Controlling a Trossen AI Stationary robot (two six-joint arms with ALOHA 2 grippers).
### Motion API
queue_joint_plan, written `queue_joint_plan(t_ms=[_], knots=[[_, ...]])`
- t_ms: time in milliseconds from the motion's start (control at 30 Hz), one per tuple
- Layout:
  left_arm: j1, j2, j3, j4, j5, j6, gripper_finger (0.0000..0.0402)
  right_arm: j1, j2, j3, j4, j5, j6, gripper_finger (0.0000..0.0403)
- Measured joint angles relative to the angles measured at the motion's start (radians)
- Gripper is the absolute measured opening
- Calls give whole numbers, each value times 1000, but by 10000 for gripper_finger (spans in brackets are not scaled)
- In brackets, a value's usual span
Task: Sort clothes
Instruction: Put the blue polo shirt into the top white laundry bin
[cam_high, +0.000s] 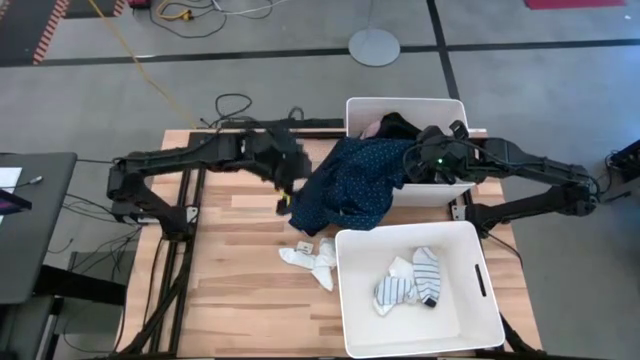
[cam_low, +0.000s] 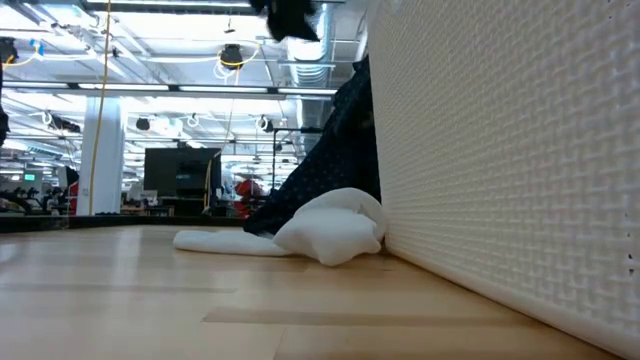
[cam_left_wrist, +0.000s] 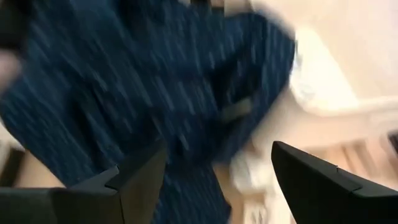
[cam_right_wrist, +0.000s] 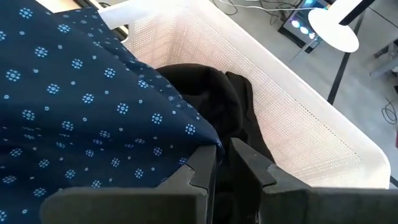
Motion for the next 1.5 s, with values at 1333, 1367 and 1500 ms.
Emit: queue_joint_plan(t_ms=[1333,1367,1500], knots=[[-1,191,-625,1009,-215,-60,107,77,0,0,16,-24,-7,64],[-1,184,-626,993,-185,-40,59,77,0,0,16,-24,-7,64],[-21,142,-625,966,-133,4,8,80,0,0,15,-24,-8,64]])
